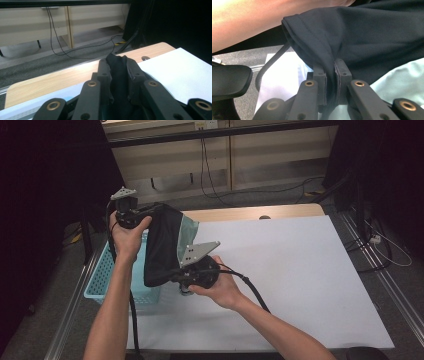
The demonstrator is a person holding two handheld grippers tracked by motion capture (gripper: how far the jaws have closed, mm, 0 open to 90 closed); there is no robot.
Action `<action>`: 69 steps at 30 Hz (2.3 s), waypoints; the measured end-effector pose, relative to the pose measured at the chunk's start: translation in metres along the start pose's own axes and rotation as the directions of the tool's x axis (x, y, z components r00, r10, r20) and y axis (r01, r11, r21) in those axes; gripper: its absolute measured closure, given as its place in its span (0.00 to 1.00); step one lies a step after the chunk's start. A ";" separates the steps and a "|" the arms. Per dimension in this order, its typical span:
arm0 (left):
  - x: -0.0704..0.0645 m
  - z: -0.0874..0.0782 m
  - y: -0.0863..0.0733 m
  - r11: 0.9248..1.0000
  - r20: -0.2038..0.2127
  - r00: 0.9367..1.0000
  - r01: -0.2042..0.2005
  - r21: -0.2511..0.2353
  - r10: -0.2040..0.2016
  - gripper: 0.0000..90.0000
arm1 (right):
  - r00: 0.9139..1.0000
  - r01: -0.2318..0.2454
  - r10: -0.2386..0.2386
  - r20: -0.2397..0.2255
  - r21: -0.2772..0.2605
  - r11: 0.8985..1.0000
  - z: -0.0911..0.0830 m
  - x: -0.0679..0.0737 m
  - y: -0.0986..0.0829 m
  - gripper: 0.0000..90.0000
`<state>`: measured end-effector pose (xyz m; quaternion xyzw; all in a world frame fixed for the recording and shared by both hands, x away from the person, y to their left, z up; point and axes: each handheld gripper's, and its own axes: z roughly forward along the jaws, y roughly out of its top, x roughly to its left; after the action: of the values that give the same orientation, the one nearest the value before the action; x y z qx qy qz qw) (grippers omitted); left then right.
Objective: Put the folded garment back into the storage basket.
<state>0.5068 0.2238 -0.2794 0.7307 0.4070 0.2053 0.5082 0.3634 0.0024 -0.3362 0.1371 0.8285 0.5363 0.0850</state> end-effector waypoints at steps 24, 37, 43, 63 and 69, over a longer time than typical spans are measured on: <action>0.031 -0.011 0.005 1.000 -0.064 0.998 -0.006 -0.008 0.006 0.85 | 1.000 0.025 -0.025 -0.012 0.040 0.999 0.033 -0.007 0.029 0.92; 0.042 -0.018 0.006 1.000 -0.073 0.997 -0.009 -0.022 0.007 0.85 | 0.999 0.035 -0.034 -0.035 0.042 0.998 0.051 -0.007 0.041 0.92; 0.048 -0.021 0.006 1.000 -0.089 0.996 -0.005 -0.021 0.003 0.85 | 0.999 0.034 -0.033 -0.039 0.040 0.999 0.057 -0.008 0.045 0.92; 0.081 -0.029 -0.012 1.000 -0.154 0.988 0.012 0.015 -0.009 0.85 | 0.998 0.018 -0.014 -0.066 0.069 0.997 0.095 -0.010 0.048 0.92; 0.090 -0.022 -0.021 0.999 -0.185 0.983 0.017 0.046 -0.009 0.85 | 0.999 0.015 -0.011 -0.046 0.093 0.996 0.107 -0.012 0.045 0.92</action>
<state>0.5356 0.3120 -0.3002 0.7177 0.4619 0.2591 0.4522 0.4115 0.1090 -0.3395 0.1235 0.8551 0.4995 0.0632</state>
